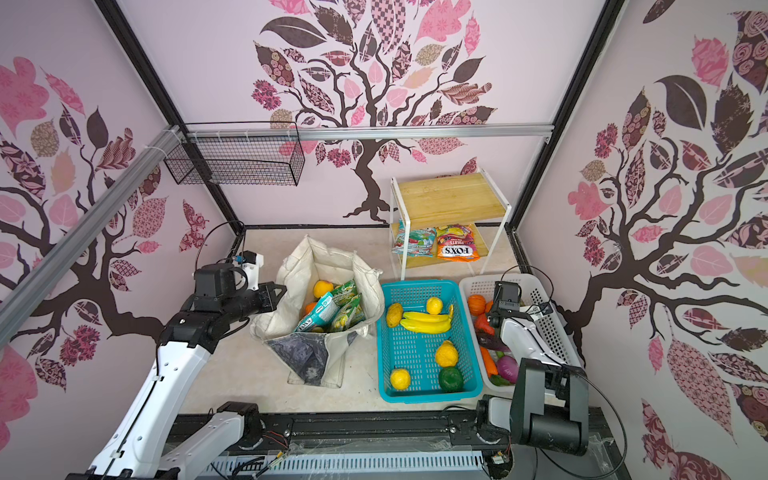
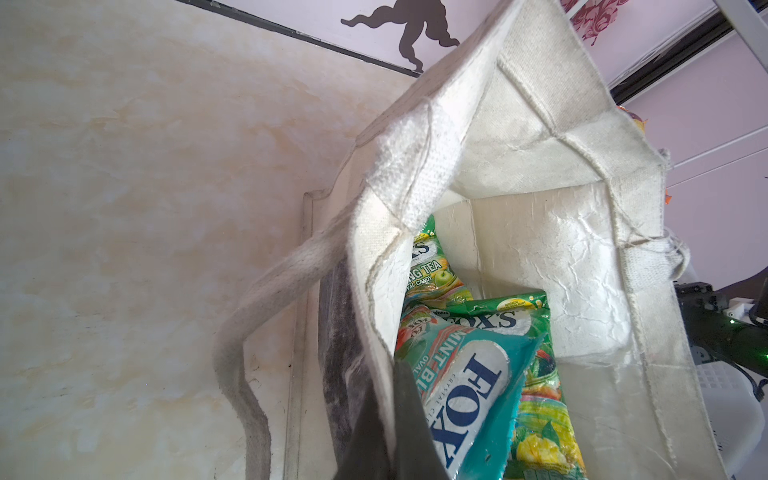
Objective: Place the food into the grocery bag and tie it
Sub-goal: 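Lower the right gripper into the white basket and grasp the brown potato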
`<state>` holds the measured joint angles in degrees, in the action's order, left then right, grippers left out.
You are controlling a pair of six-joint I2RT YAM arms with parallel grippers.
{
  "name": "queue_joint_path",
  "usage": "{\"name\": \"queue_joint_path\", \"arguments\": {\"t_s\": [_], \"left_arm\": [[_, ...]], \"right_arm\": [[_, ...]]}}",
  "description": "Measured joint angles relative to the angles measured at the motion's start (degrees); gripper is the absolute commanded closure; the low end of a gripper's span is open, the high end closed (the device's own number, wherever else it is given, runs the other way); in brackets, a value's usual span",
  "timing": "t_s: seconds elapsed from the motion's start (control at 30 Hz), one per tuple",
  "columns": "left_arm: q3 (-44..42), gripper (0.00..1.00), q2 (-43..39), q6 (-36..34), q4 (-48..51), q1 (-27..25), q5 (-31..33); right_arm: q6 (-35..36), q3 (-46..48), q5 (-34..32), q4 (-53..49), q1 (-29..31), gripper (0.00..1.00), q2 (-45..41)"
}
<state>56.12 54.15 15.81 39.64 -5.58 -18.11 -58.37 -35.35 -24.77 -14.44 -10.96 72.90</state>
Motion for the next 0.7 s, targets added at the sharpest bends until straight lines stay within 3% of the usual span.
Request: {"name": "queue_joint_path", "arguments": {"t_s": [0.37,0.43,0.57,0.7], "left_arm": [[0.0,1.00,0.0,0.0,0.0,0.0,0.0],[0.0,1.00,0.0,0.0,0.0,0.0,0.0],[0.0,1.00,0.0,0.0,0.0,0.0,0.0],[0.0,1.00,0.0,0.0,0.0,0.0,-0.1]], "right_arm": [[1.5,0.0,3.5,-7.0,0.4,0.31,-7.1],[1.7,0.0,3.5,-7.2,0.4,0.28,-7.9],[2.5,0.0,3.4,-7.6,0.4,0.01,-7.3],[3.0,0.1,2.7,-7.6,0.4,0.00,-5.4]]}}
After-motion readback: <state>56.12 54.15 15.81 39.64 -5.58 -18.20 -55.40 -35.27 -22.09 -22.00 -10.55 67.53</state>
